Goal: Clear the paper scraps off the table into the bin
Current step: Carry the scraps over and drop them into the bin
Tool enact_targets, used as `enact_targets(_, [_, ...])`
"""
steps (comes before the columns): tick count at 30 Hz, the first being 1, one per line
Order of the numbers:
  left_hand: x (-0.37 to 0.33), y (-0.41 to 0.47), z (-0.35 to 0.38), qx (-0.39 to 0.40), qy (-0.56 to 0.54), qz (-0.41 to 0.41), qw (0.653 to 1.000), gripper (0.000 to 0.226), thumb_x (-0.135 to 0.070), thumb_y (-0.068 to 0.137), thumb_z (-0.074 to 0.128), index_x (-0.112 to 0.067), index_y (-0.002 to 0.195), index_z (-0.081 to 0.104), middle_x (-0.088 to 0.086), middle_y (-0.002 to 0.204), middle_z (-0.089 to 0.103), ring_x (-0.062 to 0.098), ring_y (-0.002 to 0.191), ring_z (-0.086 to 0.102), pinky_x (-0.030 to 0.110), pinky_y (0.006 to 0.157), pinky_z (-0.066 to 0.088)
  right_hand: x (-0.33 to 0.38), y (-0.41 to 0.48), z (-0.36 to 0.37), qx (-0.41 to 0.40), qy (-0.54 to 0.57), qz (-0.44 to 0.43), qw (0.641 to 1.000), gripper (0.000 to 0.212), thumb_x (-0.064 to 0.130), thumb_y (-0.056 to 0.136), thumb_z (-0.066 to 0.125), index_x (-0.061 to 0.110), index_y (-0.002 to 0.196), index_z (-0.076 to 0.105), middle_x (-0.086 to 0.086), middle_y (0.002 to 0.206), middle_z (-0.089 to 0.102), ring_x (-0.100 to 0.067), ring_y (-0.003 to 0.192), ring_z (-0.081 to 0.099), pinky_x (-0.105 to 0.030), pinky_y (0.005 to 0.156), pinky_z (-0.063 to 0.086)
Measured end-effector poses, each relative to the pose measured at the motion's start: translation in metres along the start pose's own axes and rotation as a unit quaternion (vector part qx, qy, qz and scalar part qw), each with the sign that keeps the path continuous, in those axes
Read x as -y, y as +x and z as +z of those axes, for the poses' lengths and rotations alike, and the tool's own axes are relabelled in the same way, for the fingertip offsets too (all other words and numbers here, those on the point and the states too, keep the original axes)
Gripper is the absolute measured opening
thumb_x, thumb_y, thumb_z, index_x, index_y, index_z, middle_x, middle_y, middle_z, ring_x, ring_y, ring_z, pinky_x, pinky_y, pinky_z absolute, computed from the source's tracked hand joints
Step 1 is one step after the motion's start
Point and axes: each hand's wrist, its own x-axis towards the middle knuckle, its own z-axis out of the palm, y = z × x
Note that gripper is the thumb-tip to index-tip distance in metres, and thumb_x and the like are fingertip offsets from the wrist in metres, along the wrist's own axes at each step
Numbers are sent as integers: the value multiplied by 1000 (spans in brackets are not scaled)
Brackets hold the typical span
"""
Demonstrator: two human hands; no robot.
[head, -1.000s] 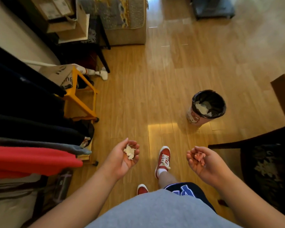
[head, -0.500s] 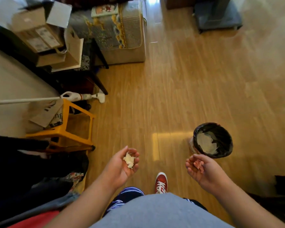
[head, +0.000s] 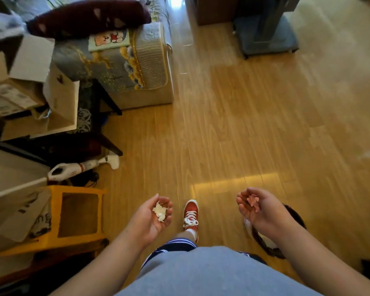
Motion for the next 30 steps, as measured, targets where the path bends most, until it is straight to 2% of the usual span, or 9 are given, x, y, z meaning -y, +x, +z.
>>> enact_targets(5, [-81,53,88,44,97,-26,994,34,-31,95,48,-10,77,66,9,72,69,17,57,63,27,49,52,64,15,0,-63,84,-16,994,24,14,93,50,4,72,57,-12,65,64,-21,70,58,-23,47,55])
enact_targets(8, [-105,81,156,87,153,-50,983,36,-31,96,45,-11,75,65,8,68,68,16,53,62,24,47,50,88,18,-21,-106,155,-35,982,22,14,92,52,3,74,58,-12,66,63,-22,71,59,-24,49,56])
enact_targets(14, [-108,127,311,174,268,-102,942,34,-31,97,43,-12,74,62,6,67,66,14,51,62,21,47,50,123,24,-77,-178,283,-57,941,22,16,91,54,2,77,62,-12,61,68,-20,60,66,-24,50,57])
enact_targets(17, [-97,147,386,206,310,-117,921,33,-31,95,46,-12,75,64,6,68,68,14,52,63,22,48,52,139,32,-107,-196,334,-61,920,22,15,91,54,1,77,63,-13,60,69,-19,50,67,-25,46,57])
enact_targets(20, [-90,165,453,238,338,-123,902,33,-32,94,48,-12,74,66,7,70,69,15,55,64,24,48,52,163,44,-132,-202,369,-64,905,21,15,90,54,1,78,63,-15,60,69,-20,48,67,-27,43,57])
enact_targets(25, [-98,186,525,232,356,-121,897,32,-32,96,47,-12,77,64,7,74,67,16,59,63,24,50,53,228,62,-153,-193,383,-89,899,24,13,91,52,0,74,61,-14,57,69,-19,45,66,-25,41,55])
enact_targets(30, [-119,208,577,206,359,-119,902,31,-30,95,49,-10,78,64,7,72,66,17,59,62,25,50,53,312,82,-166,-166,383,-128,900,23,14,90,53,1,73,63,-14,60,70,-19,50,68,-27,43,56])
